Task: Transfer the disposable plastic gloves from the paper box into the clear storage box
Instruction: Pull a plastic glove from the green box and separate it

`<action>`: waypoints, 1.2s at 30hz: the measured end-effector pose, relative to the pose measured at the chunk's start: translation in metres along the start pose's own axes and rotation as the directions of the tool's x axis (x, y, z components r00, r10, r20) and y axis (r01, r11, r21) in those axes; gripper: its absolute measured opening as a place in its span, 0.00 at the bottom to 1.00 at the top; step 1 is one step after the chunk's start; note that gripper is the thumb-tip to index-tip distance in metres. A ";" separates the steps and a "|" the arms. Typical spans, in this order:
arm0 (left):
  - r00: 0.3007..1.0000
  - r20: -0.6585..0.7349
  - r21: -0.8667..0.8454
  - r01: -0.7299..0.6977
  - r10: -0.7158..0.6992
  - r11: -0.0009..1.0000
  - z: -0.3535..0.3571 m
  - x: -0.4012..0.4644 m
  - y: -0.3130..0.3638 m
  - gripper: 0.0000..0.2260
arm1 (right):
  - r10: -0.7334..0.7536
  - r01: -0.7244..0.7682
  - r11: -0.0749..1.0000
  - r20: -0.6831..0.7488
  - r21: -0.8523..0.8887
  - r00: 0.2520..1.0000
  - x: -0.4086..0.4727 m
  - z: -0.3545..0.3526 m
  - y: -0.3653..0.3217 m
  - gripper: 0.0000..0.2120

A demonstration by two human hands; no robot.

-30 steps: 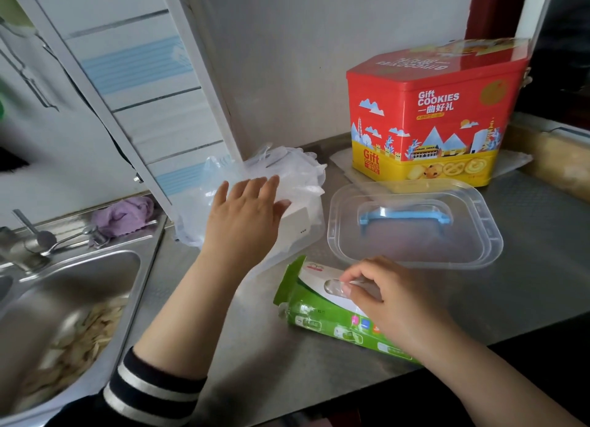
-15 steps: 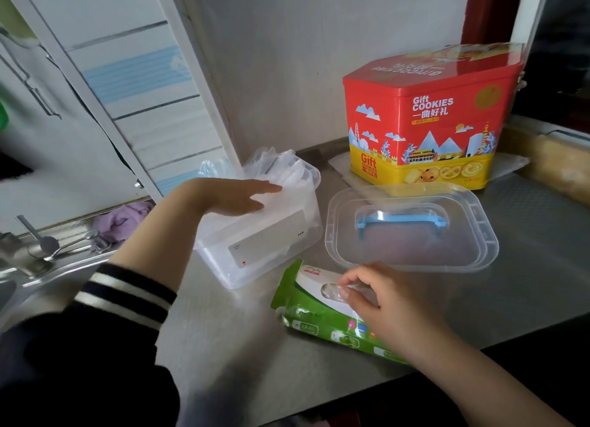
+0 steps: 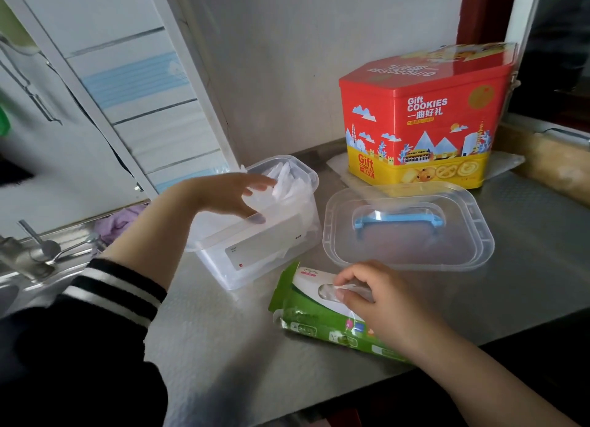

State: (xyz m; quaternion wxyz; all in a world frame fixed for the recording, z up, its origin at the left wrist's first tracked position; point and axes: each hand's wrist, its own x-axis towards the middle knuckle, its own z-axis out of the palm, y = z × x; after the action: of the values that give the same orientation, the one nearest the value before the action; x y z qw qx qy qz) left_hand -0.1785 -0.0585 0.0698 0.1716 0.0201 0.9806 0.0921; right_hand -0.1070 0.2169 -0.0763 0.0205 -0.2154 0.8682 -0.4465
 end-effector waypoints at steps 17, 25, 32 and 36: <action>0.858 -0.346 -0.126 -0.444 0.380 0.887 0.160 -0.040 0.057 0.39 | -0.177 0.175 0.926 0.026 -0.336 0.984 0.007 0.004 -0.007 0.06; 0.852 -0.358 -0.238 -0.480 0.383 0.844 0.165 -0.034 0.049 0.27 | -0.252 0.243 0.930 0.003 -0.277 0.968 0.002 0.013 0.000 0.09; 0.893 -0.302 -0.325 -0.427 0.335 0.844 0.168 -0.031 0.048 0.28 | -0.057 0.073 0.977 -0.085 0.201 0.995 0.008 0.004 0.004 0.06; 0.907 -0.291 -0.376 -0.401 0.305 0.835 0.169 -0.031 0.049 0.26 | -0.118 0.118 0.991 -0.002 0.069 0.993 0.007 0.005 0.003 0.10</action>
State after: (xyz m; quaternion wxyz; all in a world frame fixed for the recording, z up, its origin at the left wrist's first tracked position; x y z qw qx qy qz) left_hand -0.0917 0.0171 -0.0672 0.0424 0.1532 0.9282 0.3364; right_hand -0.1129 0.2116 -0.0808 0.0025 -0.2662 0.8380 -0.4763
